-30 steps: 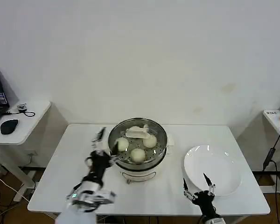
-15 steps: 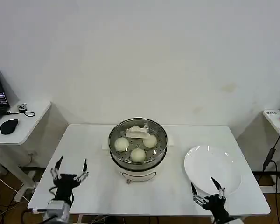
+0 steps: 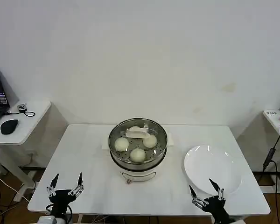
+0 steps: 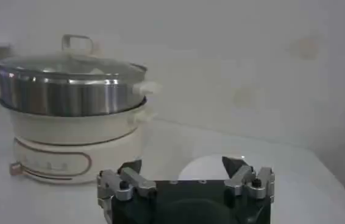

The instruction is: Take steamed baozi put them in steamer then cover it.

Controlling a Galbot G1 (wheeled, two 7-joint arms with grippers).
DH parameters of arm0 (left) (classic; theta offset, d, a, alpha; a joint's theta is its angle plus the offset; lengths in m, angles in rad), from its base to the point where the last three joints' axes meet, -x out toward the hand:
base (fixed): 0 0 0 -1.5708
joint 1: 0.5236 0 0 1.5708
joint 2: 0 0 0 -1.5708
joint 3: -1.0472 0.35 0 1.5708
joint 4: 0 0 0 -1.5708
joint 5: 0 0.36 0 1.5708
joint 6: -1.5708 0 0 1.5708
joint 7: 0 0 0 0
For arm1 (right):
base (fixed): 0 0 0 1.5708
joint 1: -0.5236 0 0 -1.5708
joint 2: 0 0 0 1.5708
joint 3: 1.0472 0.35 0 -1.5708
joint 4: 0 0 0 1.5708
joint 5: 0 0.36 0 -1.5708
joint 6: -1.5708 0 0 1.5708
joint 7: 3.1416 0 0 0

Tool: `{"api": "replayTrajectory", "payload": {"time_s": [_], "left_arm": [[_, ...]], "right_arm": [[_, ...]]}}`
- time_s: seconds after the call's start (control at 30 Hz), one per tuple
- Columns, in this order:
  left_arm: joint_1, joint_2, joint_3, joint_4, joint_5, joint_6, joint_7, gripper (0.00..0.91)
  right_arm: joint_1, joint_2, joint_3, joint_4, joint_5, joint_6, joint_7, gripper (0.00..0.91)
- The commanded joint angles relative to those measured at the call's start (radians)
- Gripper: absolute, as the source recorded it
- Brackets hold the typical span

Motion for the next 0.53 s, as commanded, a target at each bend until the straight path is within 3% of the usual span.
{"api": "replayTrajectory", "payload": {"time_s": [0.03,0.53], "left_arm": [[0.035,-0.015,-0.028,0.008,-0.008,-0.048,0.026,0.907],[0.048,-0.017,-0.044,-0.005,0.034,-0.044,0.070,0.907]], "right_arm": [[-0.012,-0.018,-0.021,0.012,0.016,0.013,0.004,0.907],[-0.009,-0.001,-0.057,0.007,-0.036,0.013,0.032,0.907]]}}
